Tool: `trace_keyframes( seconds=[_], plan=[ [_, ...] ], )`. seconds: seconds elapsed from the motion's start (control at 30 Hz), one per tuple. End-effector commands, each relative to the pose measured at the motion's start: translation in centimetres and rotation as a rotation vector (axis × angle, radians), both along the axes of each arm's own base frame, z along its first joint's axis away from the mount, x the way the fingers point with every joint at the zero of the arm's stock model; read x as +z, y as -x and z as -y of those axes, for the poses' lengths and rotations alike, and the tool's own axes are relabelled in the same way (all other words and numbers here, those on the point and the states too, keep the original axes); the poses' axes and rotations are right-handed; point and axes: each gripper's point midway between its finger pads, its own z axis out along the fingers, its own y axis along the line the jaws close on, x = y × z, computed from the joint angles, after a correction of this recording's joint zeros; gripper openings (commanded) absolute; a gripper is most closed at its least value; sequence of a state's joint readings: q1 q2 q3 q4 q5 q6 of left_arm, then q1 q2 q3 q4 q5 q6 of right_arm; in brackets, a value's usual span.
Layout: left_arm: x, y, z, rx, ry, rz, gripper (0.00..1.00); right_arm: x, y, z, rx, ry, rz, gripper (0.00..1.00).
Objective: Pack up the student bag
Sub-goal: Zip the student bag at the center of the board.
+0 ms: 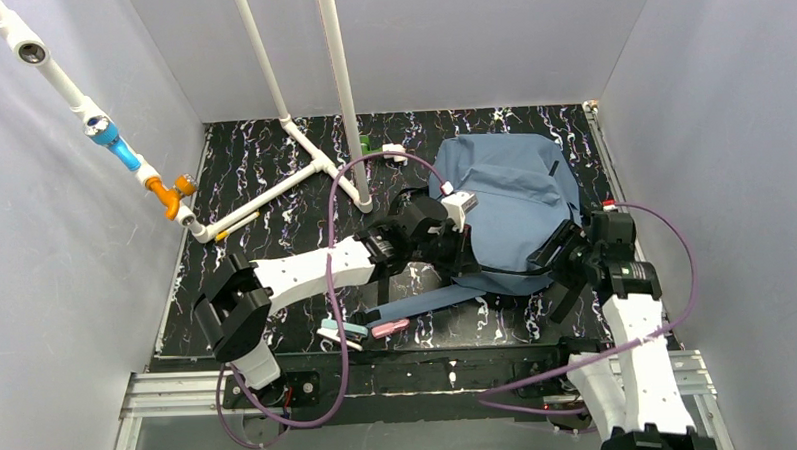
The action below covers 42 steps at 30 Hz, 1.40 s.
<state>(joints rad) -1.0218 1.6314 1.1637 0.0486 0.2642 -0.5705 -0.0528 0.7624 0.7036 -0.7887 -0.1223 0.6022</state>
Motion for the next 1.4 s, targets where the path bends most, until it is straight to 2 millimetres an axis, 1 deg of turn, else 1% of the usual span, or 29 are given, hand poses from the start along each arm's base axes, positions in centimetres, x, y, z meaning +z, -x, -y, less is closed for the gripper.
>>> trace_keyframes(
  seconds=[0.0, 0.07, 0.17, 0.3, 0.43, 0.47, 0.5, 0.53, 0.57, 0.63, 0.7, 0.73, 0.77, 0.83, 0.9, 0.97, 1.03, 1.13, 1.17, 1.23, 1.27, 1.3, 1.37],
  plan=[
    [3.5, 1.1, 1.9, -0.082, 0.105, -0.045, 0.00, 3.0, 1.8, -3.2, 0.028, -0.198, 0.069, 0.72],
    [3.7, 1.7, 2.3, -0.100, 0.118, -0.064, 0.00, 3.1, 2.0, -4.5, 0.013, -0.305, 0.083, 0.75],
    [4.0, 2.8, 3.2, -0.129, 0.145, -0.093, 0.00, 2.7, 1.6, -5.6, -0.030, -0.427, 0.093, 0.80],
    [4.4, 4.2, 4.1, -0.156, 0.180, -0.114, 0.00, 1.5, 1.2, -6.2, -0.085, -0.517, 0.054, 0.82],
    [4.2, 4.8, 4.3, -0.158, 0.179, -0.130, 0.00, 0.8, 1.0, -5.4, -0.132, -0.481, 0.050, 0.82],
    [4.1, 4.9, 4.2, -0.160, 0.180, -0.130, 0.00, 0.5, 0.8, -5.0, -0.151, -0.465, 0.055, 0.82],
    [4.0, 4.9, 4.2, -0.158, 0.177, -0.126, 0.00, 0.2, 0.5, -4.7, -0.172, -0.452, 0.058, 0.78],
    [4.0, 4.7, 4.0, -0.143, 0.175, -0.119, 0.00, -0.1, 0.2, -4.4, -0.186, -0.446, 0.067, 0.70],
    [3.8, 4.2, 3.7, -0.112, 0.167, -0.104, 0.00, -0.4, -0.2, -4.0, -0.204, -0.426, 0.077, 0.53],
    [3.1, 3.1, 2.3, -0.045, 0.144, -0.075, 0.00, -1.0, -0.6, -3.2, -0.215, -0.367, 0.079, 0.29],
    [2.6, 1.1, 0.3, 0.056, 0.117, -0.040, 0.00, -1.0, -0.9, -1.8, -0.206, -0.257, 0.079, 0.04],
    [2.2, -0.1, -0.9, 0.113, 0.094, -0.025, 0.00, -0.8, -0.9, -0.9, -0.208, -0.191, 0.070, 0.01],
    [1.7, -1.5, -2.3, 0.174, 0.065, -0.013, 0.00, -0.6, -0.8, -0.1, -0.205, -0.126, 0.057, 0.01],
    [0.4, -4.7, -5.6, 0.309, -0.027, 0.021, 0.00, 0.3, -0.6, 1.5, -0.198, -0.014, 0.052, 0.01],
    [-0.7, -7.1, -8.7, 0.416, -0.114, 0.056, 0.00, 1.6, -0.7, 3.0, -0.210, 0.077, 0.068, 0.01],
    [-0.6, -9.1, -10.6, 0.486, -0.120, 0.085, 0.00, 2.8, -0.9, 3.8, -0.213, 0.124, 0.084, 0.01],
    [-0.3, -10.4, -11.5, 0.516, -0.123, 0.125, 0.00, 3.4, -1.0, 4.1, -0.208, 0.148, 0.094, 0.01],
    [0.3, -12.5, -12.5, 0.549, -0.189, 0.199, 0.00, 3.1, -1.1, 4.1, -0.191, 0.154, 0.085, 0.01],
    [0.5, -13.1, -12.5, 0.549, -0.206, 0.216, 0.00, 2.9, -1.1, 3.9, -0.184, 0.148, 0.076, 0.01],
    [0.8, -14.1, -11.6, 0.517, -0.215, 0.242, 0.00, 2.4, -1.1, 3.4, -0.161, 0.126, 0.058, 0.01],
    [0.5, -14.5, -11.3, 0.507, -0.235, 0.247, 0.00, 2.2, -1.1, 3.1, -0.153, 0.115, 0.057, 0.01],
    [0.7, -15.2, -11.1, 0.508, -0.249, 0.254, 0.00, 2.1, -1.1, 3.0, -0.151, 0.108, 0.057, 0.01],
    [0.2, -16.2, -11.1, 0.519, -0.277, 0.258, 0.00, 2.0, -0.9, 3.0, -0.155, 0.108, 0.061, 0.01]
  ],
)
